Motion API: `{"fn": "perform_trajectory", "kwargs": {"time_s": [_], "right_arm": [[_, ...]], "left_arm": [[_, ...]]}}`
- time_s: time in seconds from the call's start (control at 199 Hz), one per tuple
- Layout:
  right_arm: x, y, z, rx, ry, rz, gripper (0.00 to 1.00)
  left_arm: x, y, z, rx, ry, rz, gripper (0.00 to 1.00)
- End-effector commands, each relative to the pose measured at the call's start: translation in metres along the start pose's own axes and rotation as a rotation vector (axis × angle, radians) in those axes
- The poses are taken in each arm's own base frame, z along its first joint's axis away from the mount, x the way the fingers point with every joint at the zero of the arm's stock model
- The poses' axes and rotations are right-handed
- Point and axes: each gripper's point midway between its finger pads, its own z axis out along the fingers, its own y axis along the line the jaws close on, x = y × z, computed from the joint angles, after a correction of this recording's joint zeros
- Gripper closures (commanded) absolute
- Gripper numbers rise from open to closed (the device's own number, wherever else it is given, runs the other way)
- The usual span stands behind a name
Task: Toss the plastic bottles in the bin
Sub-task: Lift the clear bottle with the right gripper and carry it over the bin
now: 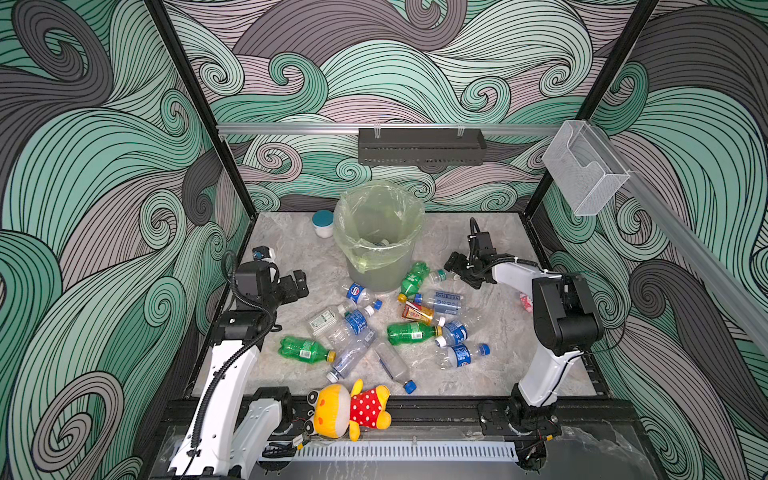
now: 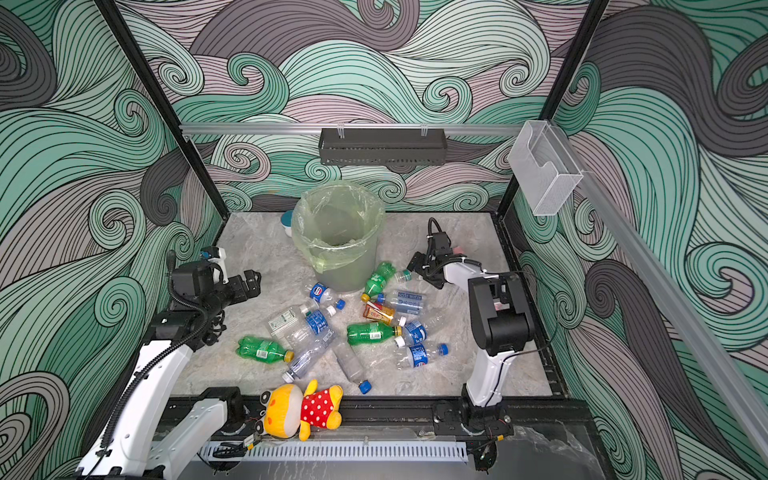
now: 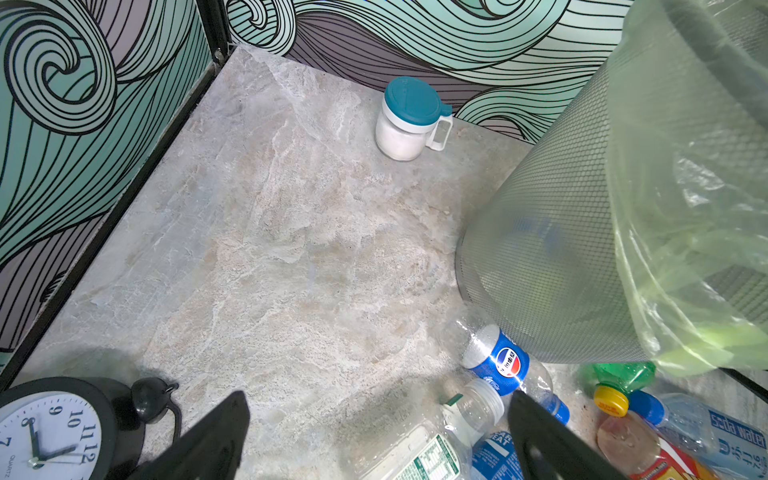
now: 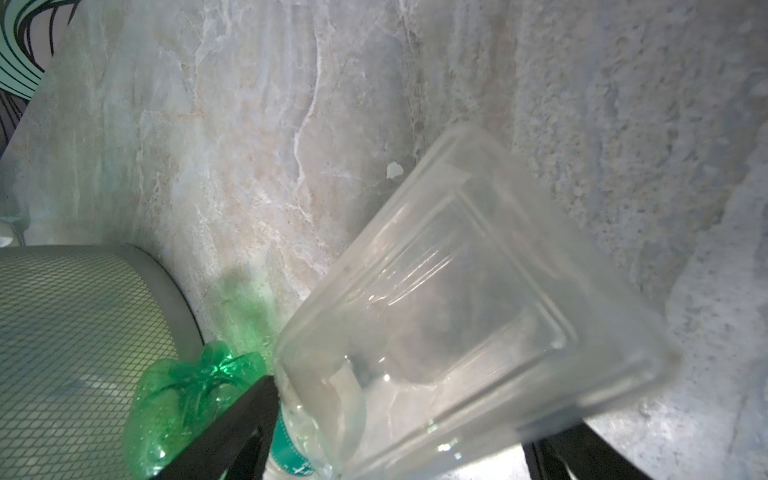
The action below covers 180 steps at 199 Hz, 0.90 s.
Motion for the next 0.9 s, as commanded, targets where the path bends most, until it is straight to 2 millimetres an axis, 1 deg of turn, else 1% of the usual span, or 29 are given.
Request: {"fn": "perform_trajectory", "kwargs": {"time_s": [0.0,0.09,0.171,0.191,0.256,0.331,0.417,0.532,0.668,0.898], "right_arm": [[-0.011,-0.003,0.001,0.033,0.001,-0.009,0.10],[-0.018,-0.005,0.004,0.064,0.011,-0.033,0.09],[-0.026,-0.001,0.008,0.064,0.015,-0.069,0.06],[-0.023,-0.002,0.008,0.073,0.037,-0.079,0.06],[-0.025,0.000,0.010,0.081,0.053,-0.104,0.05],[-0.029,0.000,0.013,0.093,0.067,-0.120,0.06],[-0.027,-0.001,0.019,0.108,0.099,-0.140,0.09],[-0.022,-0.002,0.023,0.107,0.144,-0.177,0.13],[-0.014,-0.002,0.023,0.096,0.183,-0.210,0.23],[-0.015,-0.009,0.015,0.126,0.164,-0.259,0.40]], "left_arm": [[0.001,0.002,-0.001,-0.005,0.005,0.005,0.01],[0.001,0.002,-0.001,-0.003,0.004,0.007,0.01],[0.001,0.002,-0.001,-0.004,0.006,0.007,0.01],[0.001,0.002,-0.001,-0.004,0.005,0.006,0.01],[0.001,0.002,-0.001,-0.005,0.005,0.007,0.01],[0.002,0.002,-0.001,-0.004,0.006,0.006,0.01],[0.001,0.002,-0.001,-0.003,0.003,0.007,0.01],[0.001,0.002,-0.001,-0.004,0.002,0.006,0.01],[0.001,0.002,-0.001,-0.002,0.005,0.006,0.01],[0.001,0.001,-0.001,0.003,0.004,0.006,0.01]]}}
